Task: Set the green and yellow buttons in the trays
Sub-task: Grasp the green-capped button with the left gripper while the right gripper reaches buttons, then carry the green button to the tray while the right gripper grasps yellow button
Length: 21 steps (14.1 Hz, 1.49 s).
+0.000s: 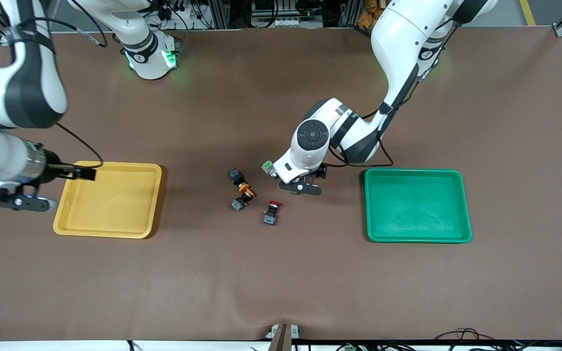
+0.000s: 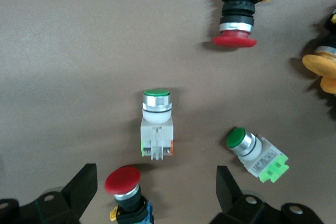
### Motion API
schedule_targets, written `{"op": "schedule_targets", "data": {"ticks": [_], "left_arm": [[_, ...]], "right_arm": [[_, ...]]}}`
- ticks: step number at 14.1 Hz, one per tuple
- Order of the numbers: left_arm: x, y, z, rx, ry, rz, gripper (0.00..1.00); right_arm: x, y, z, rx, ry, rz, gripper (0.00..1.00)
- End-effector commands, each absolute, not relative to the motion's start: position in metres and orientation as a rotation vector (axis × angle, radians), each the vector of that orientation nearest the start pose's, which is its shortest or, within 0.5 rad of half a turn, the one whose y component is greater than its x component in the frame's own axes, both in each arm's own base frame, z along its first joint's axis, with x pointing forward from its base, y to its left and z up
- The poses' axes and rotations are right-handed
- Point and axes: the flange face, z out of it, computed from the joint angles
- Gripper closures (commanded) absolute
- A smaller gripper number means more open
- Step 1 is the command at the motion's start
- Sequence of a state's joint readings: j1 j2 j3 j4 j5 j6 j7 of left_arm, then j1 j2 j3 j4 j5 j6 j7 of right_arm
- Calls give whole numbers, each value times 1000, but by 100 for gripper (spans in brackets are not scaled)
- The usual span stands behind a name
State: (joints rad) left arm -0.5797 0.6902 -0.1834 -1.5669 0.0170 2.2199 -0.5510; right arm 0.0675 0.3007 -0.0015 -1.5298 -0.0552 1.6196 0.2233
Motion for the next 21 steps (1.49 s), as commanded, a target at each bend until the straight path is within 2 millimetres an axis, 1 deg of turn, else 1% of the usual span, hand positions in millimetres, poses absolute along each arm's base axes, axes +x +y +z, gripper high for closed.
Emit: {"op": "schedule_targets", "data": {"ticks": [1, 2, 3, 5, 7, 8, 10, 12, 13, 14, 15, 16, 17, 18, 19, 20, 21], "left_arm": [[522, -476, 232, -3205, 262, 107, 2], [523, -475, 227, -3208, 254, 104, 5], [524, -475, 221, -3210, 235, 102, 7], [523, -474, 209, -3204, 227, 113, 8], [520, -478, 203, -3207, 237, 103, 11], [520, -478, 201, -3208, 236, 102, 14], [519, -478, 192, -3207, 234, 109, 15], [518, -478, 184, -3200, 237, 117, 18], [518, -477, 182, -3190, 253, 107, 19], [518, -478, 181, -3193, 256, 97, 19], [518, -478, 178, -3192, 255, 100, 21], [518, -478, 176, -3193, 255, 100, 21], [518, -478, 175, -3195, 254, 97, 23], [518, -478, 174, -3195, 254, 97, 28], [518, -478, 174, -3195, 256, 97, 37], [518, -478, 174, -3196, 256, 95, 51], [518, -478, 175, -3196, 257, 95, 72]], "right_arm": [[636, 54, 449, -3130, 378, 347, 0], [639, 63, 440, -3095, 437, 357, 0], [641, 75, 431, -3076, 504, 360, 0], [645, 104, 415, -3073, 614, 340, 0], [649, 124, 397, -3054, 718, 320, 0], [650, 138, 391, -3051, 746, 304, 0], [652, 154, 378, -3034, 823, 281, 0], [651, 184, 364, -2983, 891, 284, 0], [652, 198, 358, -2946, 946, 264, 0], [652, 213, 349, -2928, 989, 238, 0], [650, 236, 338, -2922, 1008, 213, 0], [648, 251, 328, -2920, 1029, 183, 0], [649, 257, 321, -2908, 1063, 170, 0], [649, 262, 313, -2904, 1076, 168, 0], [647, 269, 304, -2900, 1081, 171, 0], [646, 277, 295, -2885, 1109, 171, 0], [645, 287, 287, -2866, 1152, 150, 0]]}}
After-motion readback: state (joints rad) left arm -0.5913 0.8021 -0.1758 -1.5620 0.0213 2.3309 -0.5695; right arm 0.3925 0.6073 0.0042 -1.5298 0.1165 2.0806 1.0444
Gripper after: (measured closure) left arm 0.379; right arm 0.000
